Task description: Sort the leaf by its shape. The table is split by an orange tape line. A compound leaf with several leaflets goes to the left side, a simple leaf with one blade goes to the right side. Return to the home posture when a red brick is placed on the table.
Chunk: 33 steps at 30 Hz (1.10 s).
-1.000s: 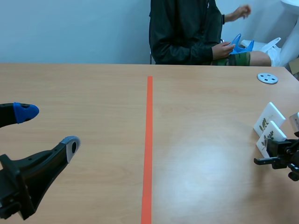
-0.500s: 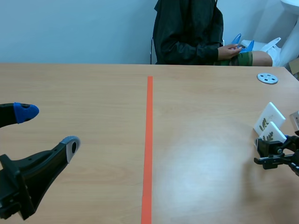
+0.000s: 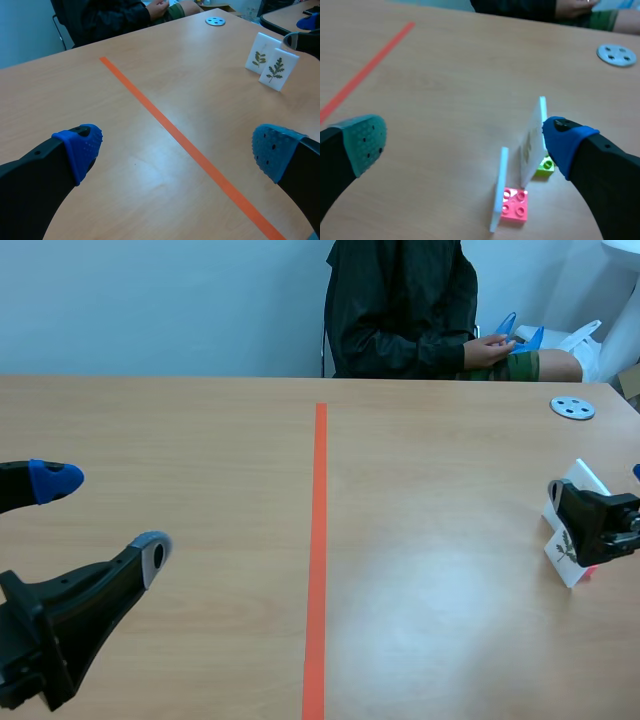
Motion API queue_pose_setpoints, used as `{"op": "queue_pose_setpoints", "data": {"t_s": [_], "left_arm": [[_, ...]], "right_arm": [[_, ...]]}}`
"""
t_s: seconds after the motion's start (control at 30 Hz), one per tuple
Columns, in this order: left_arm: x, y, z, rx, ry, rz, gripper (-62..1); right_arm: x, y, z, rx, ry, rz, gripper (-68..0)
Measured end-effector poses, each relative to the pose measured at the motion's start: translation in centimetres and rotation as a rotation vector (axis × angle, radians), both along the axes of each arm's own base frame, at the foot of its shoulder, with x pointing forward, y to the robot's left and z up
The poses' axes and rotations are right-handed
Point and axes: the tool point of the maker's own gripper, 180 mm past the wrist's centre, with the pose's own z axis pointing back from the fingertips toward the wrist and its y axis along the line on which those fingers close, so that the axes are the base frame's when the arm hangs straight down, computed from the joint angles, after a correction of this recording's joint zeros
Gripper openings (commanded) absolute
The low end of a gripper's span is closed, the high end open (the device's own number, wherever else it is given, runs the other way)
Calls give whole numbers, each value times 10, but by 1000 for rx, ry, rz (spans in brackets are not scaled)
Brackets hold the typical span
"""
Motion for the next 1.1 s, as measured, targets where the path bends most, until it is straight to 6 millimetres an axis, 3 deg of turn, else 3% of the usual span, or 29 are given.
{"op": "queue_pose_setpoints", "data": {"t_s": [0.3, 0.53, 0.9, 1.1], "left_arm": [[0, 0, 0, 0, 0, 0, 14], [0, 0, 0, 0, 0, 0, 14], [0, 0, 0, 0, 0, 0, 14], [0, 0, 0, 0, 0, 0, 14]], "right_arm": [[-29, 58, 38, -40, 22, 192, 4], [-47, 90, 59, -41, 42, 273, 4], [-61, 130, 44, 6, 118, 378, 4], [-62, 135, 45, 21, 108, 392, 4]]}}
